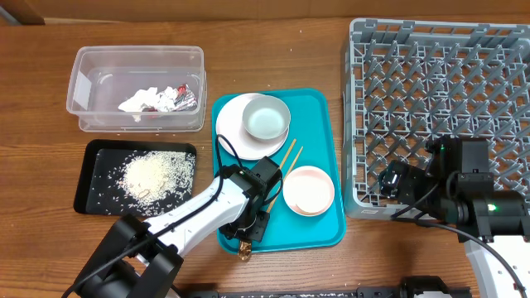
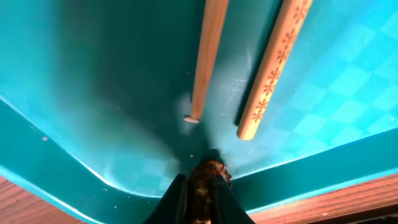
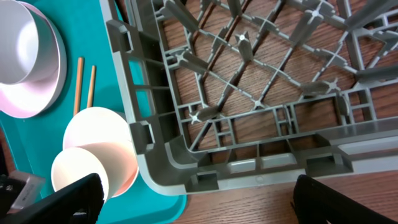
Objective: Sort waste into correct bins and load items into the dishwasher
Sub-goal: 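Grasp the brown food scrap on the teal tray with the left gripper, then drop the food scrap onto the black tray with the left gripper, then grasp the paper cup from the pink bowl with the left gripper, then hand the paper cup from the left gripper to the right gripper, then lower the paper cup into the dish rack with the right gripper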
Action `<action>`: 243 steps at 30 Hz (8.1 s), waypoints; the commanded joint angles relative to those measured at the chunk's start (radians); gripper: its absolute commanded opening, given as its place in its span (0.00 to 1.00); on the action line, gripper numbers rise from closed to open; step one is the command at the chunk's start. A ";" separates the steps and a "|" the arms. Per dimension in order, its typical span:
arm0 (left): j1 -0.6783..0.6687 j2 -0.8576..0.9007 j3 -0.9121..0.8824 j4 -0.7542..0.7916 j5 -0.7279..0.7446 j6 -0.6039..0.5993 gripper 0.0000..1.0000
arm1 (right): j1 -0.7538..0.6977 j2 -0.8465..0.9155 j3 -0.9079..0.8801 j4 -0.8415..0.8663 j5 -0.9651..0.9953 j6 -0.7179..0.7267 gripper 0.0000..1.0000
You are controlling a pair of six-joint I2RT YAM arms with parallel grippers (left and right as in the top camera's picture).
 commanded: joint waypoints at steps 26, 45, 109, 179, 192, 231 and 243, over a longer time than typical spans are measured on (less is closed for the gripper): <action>1.071 -0.008 0.296 0.092 -0.235 -0.115 0.04 | 0.002 -0.003 0.021 0.000 -0.005 -0.005 1.00; 1.072 0.182 0.325 0.074 -0.306 -0.090 0.54 | 0.002 -0.003 0.021 -0.004 -0.005 -0.005 1.00; -0.017 0.227 0.554 0.022 0.122 0.232 0.91 | 0.001 -0.003 0.082 -0.057 0.216 0.153 1.00; 0.317 0.265 0.833 0.180 1.282 0.075 0.04 | 0.002 0.216 0.082 0.834 -1.135 -0.208 0.84; 0.317 0.265 0.833 0.180 1.281 0.076 0.05 | 0.002 0.216 0.082 0.816 -1.132 -0.208 0.63; 0.730 -0.270 0.631 -0.545 -0.412 -0.186 0.74 | -0.613 0.512 0.684 -0.148 0.094 -0.038 0.54; 0.730 -0.269 0.485 -0.467 -0.412 -0.187 1.00 | -0.723 0.656 0.683 -0.076 0.178 0.037 0.53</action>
